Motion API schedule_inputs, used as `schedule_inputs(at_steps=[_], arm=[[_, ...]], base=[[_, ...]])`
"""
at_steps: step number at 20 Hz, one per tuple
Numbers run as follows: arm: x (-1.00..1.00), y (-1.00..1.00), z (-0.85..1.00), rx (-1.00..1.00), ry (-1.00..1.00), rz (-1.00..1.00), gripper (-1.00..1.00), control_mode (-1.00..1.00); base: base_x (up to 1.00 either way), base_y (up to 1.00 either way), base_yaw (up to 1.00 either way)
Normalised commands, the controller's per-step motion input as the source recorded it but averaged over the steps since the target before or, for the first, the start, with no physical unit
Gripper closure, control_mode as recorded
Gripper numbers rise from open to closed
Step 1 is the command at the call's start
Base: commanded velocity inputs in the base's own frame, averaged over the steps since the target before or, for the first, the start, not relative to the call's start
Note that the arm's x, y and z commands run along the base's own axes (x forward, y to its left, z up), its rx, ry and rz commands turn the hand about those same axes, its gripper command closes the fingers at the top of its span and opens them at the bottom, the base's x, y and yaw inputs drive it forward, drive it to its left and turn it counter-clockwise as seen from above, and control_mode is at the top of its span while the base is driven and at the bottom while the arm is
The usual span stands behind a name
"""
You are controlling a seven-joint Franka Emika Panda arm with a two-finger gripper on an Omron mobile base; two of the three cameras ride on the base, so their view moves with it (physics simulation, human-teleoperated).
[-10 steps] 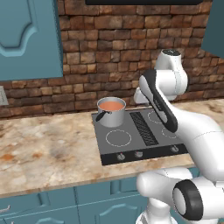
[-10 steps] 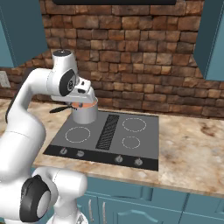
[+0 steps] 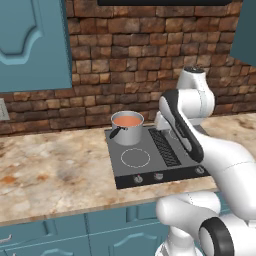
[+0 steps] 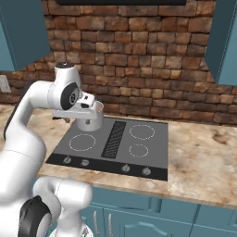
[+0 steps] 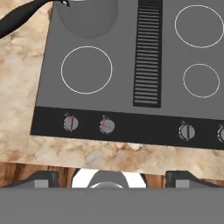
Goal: Wait until the marinara sauce is simmered to a deep red color and then turn off the stove.
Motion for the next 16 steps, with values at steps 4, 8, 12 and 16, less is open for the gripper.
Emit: schedule_inputs(at_steps=[4,8,12,16], arm=[[-0.05,0.14,-0.25,-0.12,0.19,0.16,-1.00,-1.00],[-0.12,0.13,-0.18,-0.07,0.13,0.24,-1.00,-1.00],[-0.05,0.03,-0.19,-0.03,0.13,0.28,-1.00,-1.00],[-0.01,-0.03,-0.34,0.00,0.10,0.33,-1.00,-1.00]], base=[[0.00,0.00,0.00],[0.00,0.00,0.00],[0.00,0.00,0.00],[0.00,0.00,0.00]])
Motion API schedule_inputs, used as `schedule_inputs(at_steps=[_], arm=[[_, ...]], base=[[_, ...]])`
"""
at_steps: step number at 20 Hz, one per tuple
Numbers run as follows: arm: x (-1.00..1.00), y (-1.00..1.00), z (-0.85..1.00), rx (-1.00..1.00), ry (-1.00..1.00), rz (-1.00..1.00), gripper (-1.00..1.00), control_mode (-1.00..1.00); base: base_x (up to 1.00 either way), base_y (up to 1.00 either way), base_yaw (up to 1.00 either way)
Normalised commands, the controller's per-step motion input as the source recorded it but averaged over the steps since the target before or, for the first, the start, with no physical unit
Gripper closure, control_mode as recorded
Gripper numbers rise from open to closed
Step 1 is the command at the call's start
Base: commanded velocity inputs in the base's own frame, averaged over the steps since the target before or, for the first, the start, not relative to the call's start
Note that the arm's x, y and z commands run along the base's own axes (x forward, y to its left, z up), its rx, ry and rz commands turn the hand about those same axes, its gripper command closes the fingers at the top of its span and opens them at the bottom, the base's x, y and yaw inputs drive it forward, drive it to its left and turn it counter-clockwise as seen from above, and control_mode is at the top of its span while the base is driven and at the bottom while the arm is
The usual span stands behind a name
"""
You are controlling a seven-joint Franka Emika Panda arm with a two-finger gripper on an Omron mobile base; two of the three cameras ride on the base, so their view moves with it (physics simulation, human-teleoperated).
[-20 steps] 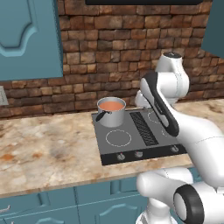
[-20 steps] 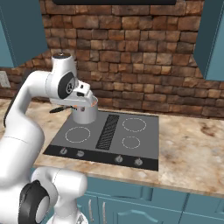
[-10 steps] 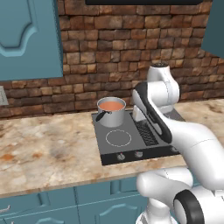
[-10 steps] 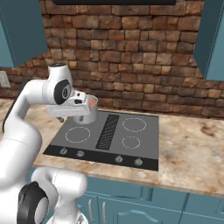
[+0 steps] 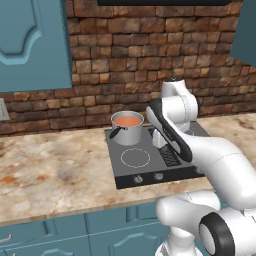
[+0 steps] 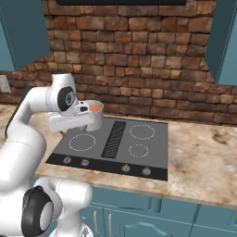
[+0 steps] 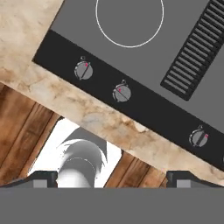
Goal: Wait until the marinara sauce is simmered to a deep red color and then turn off the stove.
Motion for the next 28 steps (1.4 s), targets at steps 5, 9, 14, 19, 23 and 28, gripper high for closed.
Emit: schedule_inputs(at_steps=[5,9,14,19,23,28], arm=[[-0.08,-0.11,-0.40,0.00,0.06,0.32,-1.00,-1.00],[-0.14,-0.12,-0.39,0.00,0.06,0.24,-1.00,-1.00],[-0.14,-0.08,-0.40,0.00,0.08,0.20,-1.00,-1.00],[0.00,-0.05,-0.23,0.04,0.00,0.10,-1.00,-1.00],[0.00,0.00,-0.32,0.08,0.00,0.06,-1.00,-1.00],[0.00,0.00,-0.30,0.04,0.00,0.02,-1.00,-1.00]], base=[[0.00,0.00,0.00],[0.00,0.00,0.00],[0.00,0.00,0.00],[0.00,0.00,0.00],[0.00,0.00,0.00],[0.00,0.00,0.00]])
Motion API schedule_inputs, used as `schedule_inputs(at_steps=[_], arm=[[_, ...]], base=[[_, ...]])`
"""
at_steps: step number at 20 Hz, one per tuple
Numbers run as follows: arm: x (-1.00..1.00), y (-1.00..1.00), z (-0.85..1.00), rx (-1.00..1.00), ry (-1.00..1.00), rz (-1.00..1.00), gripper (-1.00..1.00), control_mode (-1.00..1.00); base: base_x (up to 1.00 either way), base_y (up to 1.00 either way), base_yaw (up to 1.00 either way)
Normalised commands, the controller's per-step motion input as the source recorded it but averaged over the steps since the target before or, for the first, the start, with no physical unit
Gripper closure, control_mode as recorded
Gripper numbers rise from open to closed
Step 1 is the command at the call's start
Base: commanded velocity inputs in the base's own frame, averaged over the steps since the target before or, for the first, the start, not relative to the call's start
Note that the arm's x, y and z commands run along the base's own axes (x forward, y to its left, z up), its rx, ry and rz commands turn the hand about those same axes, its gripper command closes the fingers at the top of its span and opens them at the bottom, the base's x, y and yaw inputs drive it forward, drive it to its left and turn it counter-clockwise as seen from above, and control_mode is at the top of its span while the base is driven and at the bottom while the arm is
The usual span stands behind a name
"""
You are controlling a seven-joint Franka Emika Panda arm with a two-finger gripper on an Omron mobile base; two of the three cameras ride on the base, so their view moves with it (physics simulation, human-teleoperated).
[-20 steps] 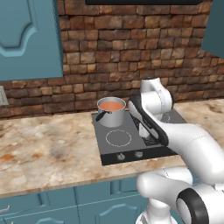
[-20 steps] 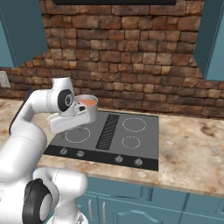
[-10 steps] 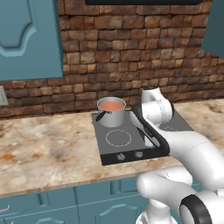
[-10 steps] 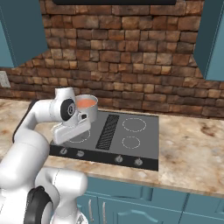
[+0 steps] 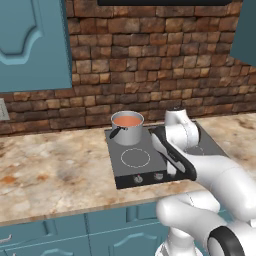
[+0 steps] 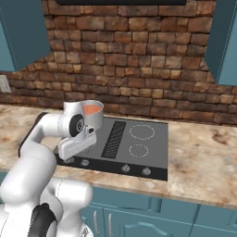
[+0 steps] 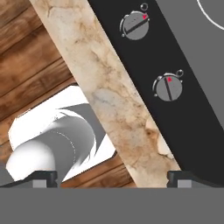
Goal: Wait until the marinara sauce is simmered to a deep red color and then turn off the stove.
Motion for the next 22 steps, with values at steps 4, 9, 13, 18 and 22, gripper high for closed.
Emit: schedule_inputs(at_steps=[4,9,13,18,22], arm=[[0.09,0.01,-0.20,0.00,0.00,0.01,-1.00,-1.00],[0.29,0.09,-0.15,0.00,0.03,0.01,-1.00,-1.00],[0.39,0.15,-0.24,0.00,0.08,0.00,-1.00,-1.00],[0.34,0.00,-0.28,0.00,0.06,0.02,-1.00,-1.00],[0.31,0.00,-0.27,0.00,0.06,0.02,-1.00,-1.00]], base=[[0.00,0.00,0.00],[0.00,0.00,0.00],[0.00,0.00,0.00],[0.00,0.00,0.00],[0.00,0.00,0.00]])
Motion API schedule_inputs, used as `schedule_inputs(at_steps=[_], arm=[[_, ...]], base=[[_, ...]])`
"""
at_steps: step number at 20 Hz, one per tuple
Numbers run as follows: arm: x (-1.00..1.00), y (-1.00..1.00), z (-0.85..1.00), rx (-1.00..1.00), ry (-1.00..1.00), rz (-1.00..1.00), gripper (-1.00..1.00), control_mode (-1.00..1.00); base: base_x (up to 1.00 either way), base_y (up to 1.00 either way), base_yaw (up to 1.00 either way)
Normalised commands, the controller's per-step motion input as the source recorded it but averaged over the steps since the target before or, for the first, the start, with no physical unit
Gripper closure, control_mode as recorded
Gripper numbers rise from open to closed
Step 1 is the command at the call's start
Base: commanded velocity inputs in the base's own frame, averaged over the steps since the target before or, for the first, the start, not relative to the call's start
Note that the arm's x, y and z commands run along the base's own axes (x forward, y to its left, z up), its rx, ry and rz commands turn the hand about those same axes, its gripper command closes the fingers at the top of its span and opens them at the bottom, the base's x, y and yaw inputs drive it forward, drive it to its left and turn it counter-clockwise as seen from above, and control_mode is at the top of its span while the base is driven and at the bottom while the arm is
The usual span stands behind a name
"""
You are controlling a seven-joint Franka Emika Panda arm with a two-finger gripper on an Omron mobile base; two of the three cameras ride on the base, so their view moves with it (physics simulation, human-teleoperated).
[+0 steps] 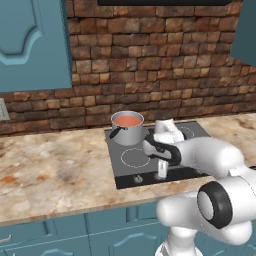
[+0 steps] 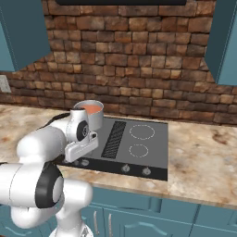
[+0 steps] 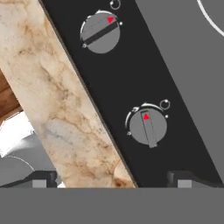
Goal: Wait until the marinara sauce is simmered to a deep red color and then turn off the stove.
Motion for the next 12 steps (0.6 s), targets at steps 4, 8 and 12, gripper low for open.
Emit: schedule_inputs(at_steps=[4,8,12], arm=[[0.25,0.00,-0.28,0.00,0.04,0.03,-1.00,-1.00],[0.04,0.00,-0.22,0.00,0.01,0.04,-1.00,-1.00],[0.00,0.05,-0.30,0.00,0.02,0.04,-1.00,-1.00]], base=[[0.00,0.00,0.00],[0.00,0.00,0.00],[0.00,0.00,0.00]])
